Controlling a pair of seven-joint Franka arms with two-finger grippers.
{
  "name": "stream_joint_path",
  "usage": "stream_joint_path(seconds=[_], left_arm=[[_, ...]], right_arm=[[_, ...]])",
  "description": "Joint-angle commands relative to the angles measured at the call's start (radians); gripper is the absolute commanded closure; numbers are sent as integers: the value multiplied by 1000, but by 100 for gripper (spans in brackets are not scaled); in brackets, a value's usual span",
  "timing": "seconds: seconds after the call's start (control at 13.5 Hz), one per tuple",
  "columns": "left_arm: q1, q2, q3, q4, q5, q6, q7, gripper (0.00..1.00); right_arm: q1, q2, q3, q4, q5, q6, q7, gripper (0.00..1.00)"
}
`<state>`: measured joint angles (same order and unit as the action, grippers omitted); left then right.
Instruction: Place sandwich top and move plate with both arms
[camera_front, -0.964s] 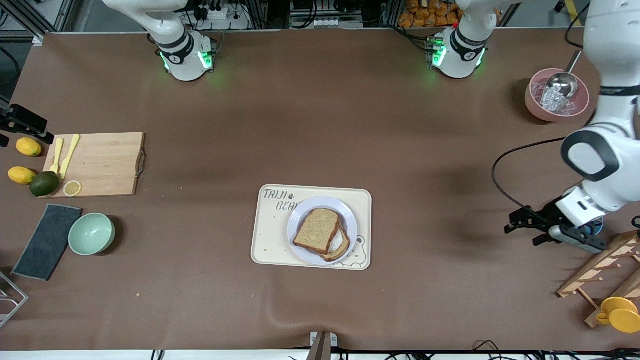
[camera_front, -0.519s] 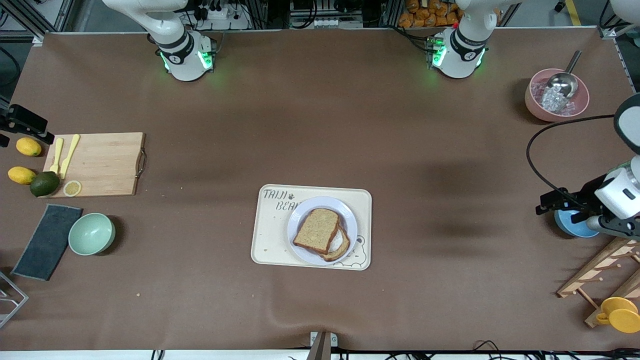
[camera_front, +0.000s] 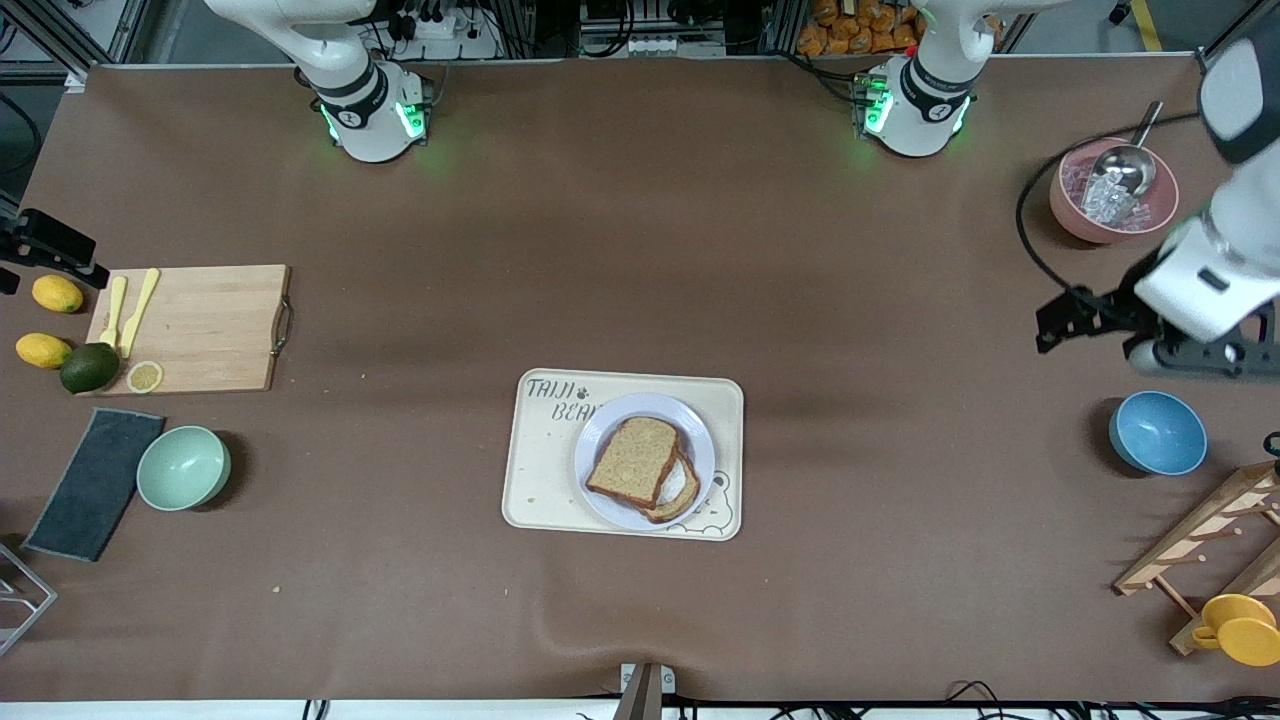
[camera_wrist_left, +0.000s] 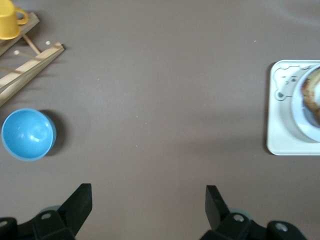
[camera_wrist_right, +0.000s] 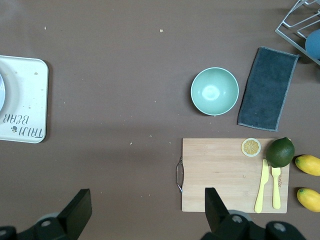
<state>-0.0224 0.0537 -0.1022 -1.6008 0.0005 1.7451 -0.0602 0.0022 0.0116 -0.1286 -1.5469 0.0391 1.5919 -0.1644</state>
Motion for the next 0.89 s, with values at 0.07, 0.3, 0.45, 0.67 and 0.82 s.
stream_joint_path(seconds=[0.07, 0.3, 0.45, 0.67, 0.82], left_arm=[[-117, -121, 145, -13, 19, -125, -17, 0], [-113, -149, 151, 14, -31, -185, -52, 0], [-102, -138, 148, 39, -39, -206, -58, 0], [-93, -123, 107, 47, -27, -240, -69, 0], [-68, -121, 69, 47, -24, -245, -84, 0]], right_arm=[[-1, -2, 0, 5, 8, -9, 14, 0], [1, -2, 0, 2, 8, -9, 17, 0], [1, -2, 0, 4, 8, -9, 14, 0], [2, -2, 0, 4, 8, -7, 16, 0], [5, -2, 0, 2, 8, -7, 17, 0]])
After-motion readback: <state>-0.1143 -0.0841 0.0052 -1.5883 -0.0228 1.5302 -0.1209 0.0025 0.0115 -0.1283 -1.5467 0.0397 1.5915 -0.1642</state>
